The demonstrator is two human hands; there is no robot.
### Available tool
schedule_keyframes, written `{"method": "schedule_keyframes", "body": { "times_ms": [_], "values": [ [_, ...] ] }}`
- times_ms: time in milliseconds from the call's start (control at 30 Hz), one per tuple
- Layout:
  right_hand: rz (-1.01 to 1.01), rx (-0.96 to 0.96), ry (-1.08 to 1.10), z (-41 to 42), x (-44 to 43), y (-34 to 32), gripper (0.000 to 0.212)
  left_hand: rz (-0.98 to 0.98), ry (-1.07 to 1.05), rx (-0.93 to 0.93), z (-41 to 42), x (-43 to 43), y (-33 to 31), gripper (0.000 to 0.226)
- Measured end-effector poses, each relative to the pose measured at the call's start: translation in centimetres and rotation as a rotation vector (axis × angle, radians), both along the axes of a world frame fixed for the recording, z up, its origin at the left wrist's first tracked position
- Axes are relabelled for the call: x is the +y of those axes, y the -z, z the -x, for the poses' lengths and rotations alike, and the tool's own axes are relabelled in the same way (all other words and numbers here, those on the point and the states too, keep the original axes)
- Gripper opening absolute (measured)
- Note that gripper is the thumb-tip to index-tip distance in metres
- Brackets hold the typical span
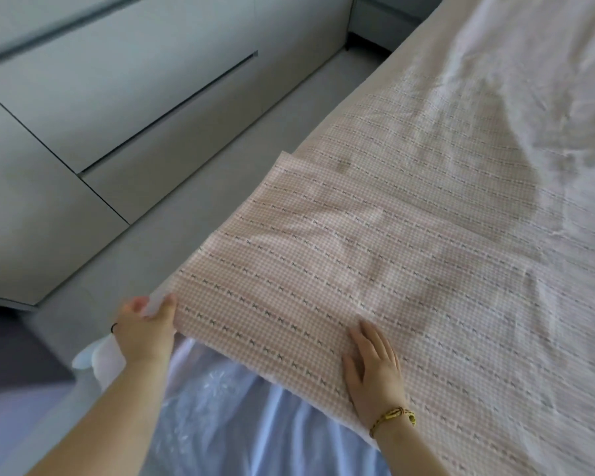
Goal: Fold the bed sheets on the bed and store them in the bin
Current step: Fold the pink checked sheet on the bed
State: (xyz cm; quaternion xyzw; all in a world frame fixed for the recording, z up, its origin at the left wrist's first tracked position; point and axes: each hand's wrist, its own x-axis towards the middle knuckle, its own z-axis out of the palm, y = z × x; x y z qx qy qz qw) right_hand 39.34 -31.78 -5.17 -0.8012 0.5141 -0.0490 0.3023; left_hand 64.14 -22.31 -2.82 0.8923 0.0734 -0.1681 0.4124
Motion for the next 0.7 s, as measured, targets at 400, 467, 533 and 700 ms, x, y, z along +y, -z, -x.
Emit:
{"method": "schedule_keyframes", "body": {
  "times_ms": [400, 467, 533, 700],
  "values": [
    [-0.819, -0.757, 1.143, 11.5, 6.7, -2.3, 0.034, 0.604, 0.049, 0.673, 10.1, -1.4, -1.2, 0.043],
    [-0.874, -0.852, 1.307, 13.3, 6.9, -2.4, 0.036, 0.621, 0.059, 0.68, 10.6, -2.3, -1.2, 0.032],
    [-0.878, -0.907, 1.412, 14.7, 6.6, -2.5, 0.038, 0.643, 0.052, 0.703, 11.2, -3.0, -1.0, 0.018],
    [-0.956, -0.811, 1.572, 16.1, 7.6, -2.5, 0.043, 0.64, 0.043, 0.684, 11.4, -3.5, -0.5, 0.022]
  ]
}}
